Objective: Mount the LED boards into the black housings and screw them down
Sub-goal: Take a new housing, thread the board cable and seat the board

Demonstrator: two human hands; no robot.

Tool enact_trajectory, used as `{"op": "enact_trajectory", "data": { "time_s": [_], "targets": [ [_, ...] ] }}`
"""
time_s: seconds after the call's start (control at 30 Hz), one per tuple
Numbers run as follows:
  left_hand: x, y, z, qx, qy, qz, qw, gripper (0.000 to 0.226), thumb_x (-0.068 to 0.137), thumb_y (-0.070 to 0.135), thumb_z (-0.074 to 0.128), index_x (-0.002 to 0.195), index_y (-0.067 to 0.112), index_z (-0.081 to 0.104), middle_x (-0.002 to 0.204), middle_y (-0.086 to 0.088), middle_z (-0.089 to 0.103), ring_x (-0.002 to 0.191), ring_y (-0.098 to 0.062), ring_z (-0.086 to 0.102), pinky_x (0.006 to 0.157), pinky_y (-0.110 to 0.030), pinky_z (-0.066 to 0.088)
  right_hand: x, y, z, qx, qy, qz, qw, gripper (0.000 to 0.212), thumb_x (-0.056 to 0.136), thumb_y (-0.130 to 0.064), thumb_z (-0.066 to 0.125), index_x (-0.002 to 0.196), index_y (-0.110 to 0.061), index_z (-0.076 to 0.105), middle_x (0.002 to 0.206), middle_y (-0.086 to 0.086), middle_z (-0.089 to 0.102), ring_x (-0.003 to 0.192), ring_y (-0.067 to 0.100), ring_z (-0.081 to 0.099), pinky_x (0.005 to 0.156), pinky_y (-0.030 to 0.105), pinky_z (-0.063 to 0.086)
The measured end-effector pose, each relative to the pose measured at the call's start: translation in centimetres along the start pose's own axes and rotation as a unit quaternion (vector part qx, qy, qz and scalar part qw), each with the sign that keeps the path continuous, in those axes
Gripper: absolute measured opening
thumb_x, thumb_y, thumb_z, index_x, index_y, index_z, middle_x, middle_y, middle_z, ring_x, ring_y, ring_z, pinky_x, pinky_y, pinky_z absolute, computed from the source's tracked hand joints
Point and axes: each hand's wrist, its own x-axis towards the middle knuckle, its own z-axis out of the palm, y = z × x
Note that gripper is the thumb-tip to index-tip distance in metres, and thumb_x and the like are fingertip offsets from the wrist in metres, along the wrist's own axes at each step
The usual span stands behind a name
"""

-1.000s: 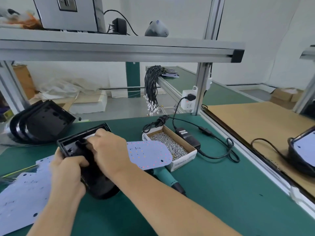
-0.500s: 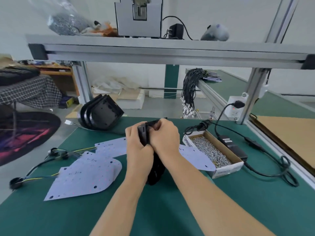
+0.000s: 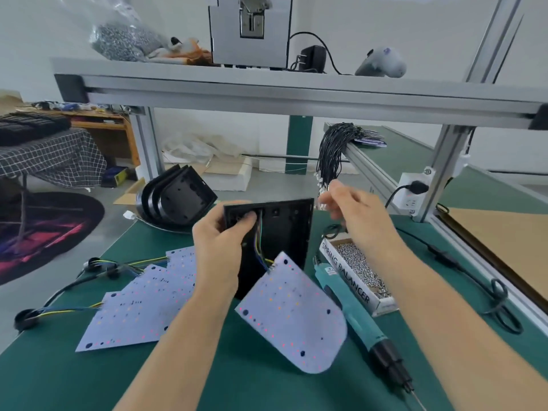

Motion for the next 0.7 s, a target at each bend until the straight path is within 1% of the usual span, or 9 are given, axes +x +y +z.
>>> {"op": "enact_trajectory", "data": {
  "time_s": [0.03,0.07,0.13,0.2,0.27,0.4,0.5,0.6,0.7],
  "targets": [
    [-0.1,0.0,0.0,-0.015,-0.030,-0.001,0.999,0.032,0.081,-0.008,0.064,0.071,0.020,0.075,0.068,0.002,0.070,0.068,-0.014,0.065,0.066,-0.027,0.054,0.7,0.3,-0.1,0.004,-0.053,0.075,0.996,0.044,0.099,-0.044,0.042,0.086,-0.012,0.070,0.085,0.000,0.068,0.078,0.013,0.060,0.076,0.027,0.045],
    [-0.2,0.1,0.0,-0.028,-0.059,-0.003,0.998,0.033,0.081,-0.010,0.063,0.072,0.020,0.075,0.069,0.001,0.071,0.069,-0.014,0.066,0.065,-0.024,0.054,1.1,0.6,0.1,0.009,-0.133,0.141,0.981,0.046,0.100,-0.045,0.039,0.088,-0.010,0.066,0.084,0.005,0.066,0.075,0.016,0.057,0.073,0.029,0.045],
    [-0.4,0.2,0.1,-0.044,-0.111,-0.006,0.993,0.031,0.079,-0.008,0.063,0.074,0.020,0.076,0.072,0.001,0.072,0.070,-0.013,0.068,0.066,-0.022,0.054,1.5,1.0,0.9,0.090,-0.280,0.226,0.929,0.033,0.100,-0.040,0.040,0.094,-0.014,0.060,0.080,0.005,0.061,0.068,0.017,0.056,0.066,0.024,0.047],
    [-0.4,0.2,0.1,-0.052,-0.150,-0.013,0.987,0.022,0.074,0.002,0.066,0.075,0.021,0.077,0.074,0.002,0.073,0.072,-0.012,0.068,0.068,-0.020,0.053,1.8,0.9,1.5,0.216,-0.335,0.283,0.872,0.032,0.096,-0.040,0.047,0.095,-0.013,0.064,0.082,0.003,0.070,0.071,0.015,0.066,0.066,0.022,0.054],
    [-0.1,0.2,0.0,-0.051,-0.173,-0.022,0.983,0.016,0.071,0.009,0.066,0.077,0.020,0.077,0.077,0.001,0.073,0.076,-0.013,0.068,0.071,-0.021,0.054,2.3,0.7,1.9,0.267,-0.350,0.289,0.850,0.036,0.092,-0.041,0.053,0.098,-0.009,0.068,0.091,0.007,0.071,0.081,0.018,0.068,0.078,0.028,0.056],
    [0.2,-0.2,-0.3,-0.072,-0.167,-0.038,0.983,0.017,0.071,0.009,0.064,0.077,0.018,0.076,0.079,0.000,0.074,0.077,-0.013,0.069,0.072,-0.021,0.055,2.9,0.2,3.0,0.280,-0.318,0.282,0.861,0.027,0.096,-0.028,0.052,0.083,-0.008,0.064,0.082,0.009,0.067,0.074,0.018,0.063,0.077,0.029,0.053],
    [0.1,-0.5,-0.3,-0.095,-0.154,-0.061,0.982,0.017,0.073,0.007,0.062,0.079,0.015,0.075,0.082,-0.003,0.074,0.079,-0.014,0.070,0.073,-0.022,0.056,3.4,0.2,3.7,0.303,-0.265,0.283,0.871,0.024,0.097,-0.021,0.054,0.076,-0.011,0.061,0.068,0.007,0.064,0.058,0.016,0.063,0.062,0.025,0.055],
    [0.2,-0.4,-0.4,-0.095,-0.156,-0.076,0.980,0.022,0.073,0.006,0.061,0.091,0.009,0.072,0.094,-0.005,0.075,0.089,-0.017,0.070,0.080,-0.025,0.057,3.9,0.6,4.6,0.322,-0.224,0.298,0.870,0.023,0.097,-0.017,0.054,0.076,-0.009,0.059,0.059,0.008,0.062,0.049,0.017,0.062,0.051,0.024,0.055],
    [-0.5,0.0,-0.6,-0.071,-0.163,-0.065,0.982,0.025,0.071,0.004,0.061,0.095,0.004,0.070,0.100,-0.006,0.075,0.093,-0.016,0.069,0.079,-0.023,0.056,5.1,2.2,5.0,0.324,-0.136,0.283,0.892,0.021,0.096,-0.015,0.055,0.078,-0.007,0.060,0.044,-0.001,0.057,0.038,0.007,0.052,0.041,0.017,0.046]
  ]
}}
